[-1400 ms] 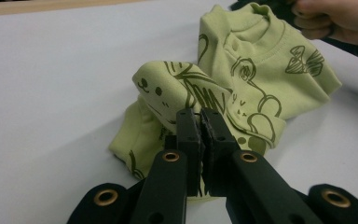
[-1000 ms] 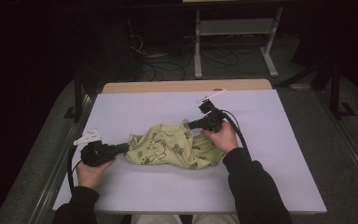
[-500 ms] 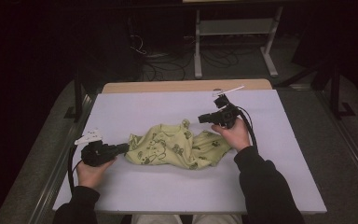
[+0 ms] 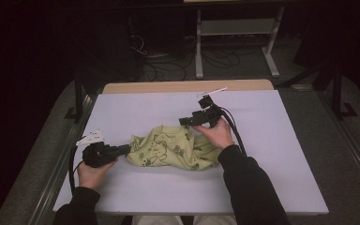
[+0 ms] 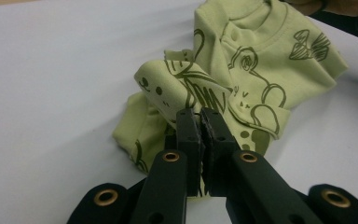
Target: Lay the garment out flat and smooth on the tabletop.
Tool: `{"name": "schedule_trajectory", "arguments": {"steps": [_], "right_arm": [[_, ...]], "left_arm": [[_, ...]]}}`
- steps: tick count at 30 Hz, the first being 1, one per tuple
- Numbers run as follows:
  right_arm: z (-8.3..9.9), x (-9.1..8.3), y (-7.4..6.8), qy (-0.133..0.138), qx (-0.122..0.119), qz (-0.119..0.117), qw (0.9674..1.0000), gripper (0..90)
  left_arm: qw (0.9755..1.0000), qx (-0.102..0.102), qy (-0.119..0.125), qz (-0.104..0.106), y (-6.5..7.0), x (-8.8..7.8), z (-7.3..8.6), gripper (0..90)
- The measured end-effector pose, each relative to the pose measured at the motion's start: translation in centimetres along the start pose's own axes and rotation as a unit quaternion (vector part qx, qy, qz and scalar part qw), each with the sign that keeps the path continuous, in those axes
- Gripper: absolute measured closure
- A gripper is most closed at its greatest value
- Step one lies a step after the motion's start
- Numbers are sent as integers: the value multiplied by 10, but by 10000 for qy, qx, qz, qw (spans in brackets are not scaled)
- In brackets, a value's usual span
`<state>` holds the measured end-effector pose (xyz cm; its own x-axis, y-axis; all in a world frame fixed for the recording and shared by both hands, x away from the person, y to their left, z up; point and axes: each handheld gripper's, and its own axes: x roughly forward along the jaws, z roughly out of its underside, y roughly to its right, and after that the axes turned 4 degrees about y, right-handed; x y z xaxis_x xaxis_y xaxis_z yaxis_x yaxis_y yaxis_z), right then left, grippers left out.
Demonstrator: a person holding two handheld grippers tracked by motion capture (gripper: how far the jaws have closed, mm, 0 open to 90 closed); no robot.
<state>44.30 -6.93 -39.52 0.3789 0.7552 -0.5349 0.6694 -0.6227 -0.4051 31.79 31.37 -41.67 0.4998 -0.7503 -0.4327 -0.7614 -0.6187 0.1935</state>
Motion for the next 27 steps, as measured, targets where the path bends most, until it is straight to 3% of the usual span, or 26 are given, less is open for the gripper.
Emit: {"name": "schedule_trajectory", "arguments": {"steps": [5,10,12,16,19,24,27], "right_arm": [[-2,9,-5,-135,-44,34,9999,161],[1,22,-7,-601,-32,248,9979,186],[4,26,-7,-844,62,266,9961,291],[7,27,-10,-1149,183,198,9930,631],[5,22,-15,-1105,46,281,9935,743],[-2,1,-16,-690,-118,700,9951,769],[-6,-20,-13,-499,-239,1068,9927,771]], "left_arm": [[9999,116,-59,88,2,2,0,859],[9995,216,-162,149,4,5,0,859],[9995,213,-180,144,4,5,0,859],[9995,203,-182,140,4,6,0,859],[9995,207,-182,126,5,6,0,859],[9995,236,-183,99,4,4,-1,859],[9996,247,-127,59,4,1,-2,859]]}}
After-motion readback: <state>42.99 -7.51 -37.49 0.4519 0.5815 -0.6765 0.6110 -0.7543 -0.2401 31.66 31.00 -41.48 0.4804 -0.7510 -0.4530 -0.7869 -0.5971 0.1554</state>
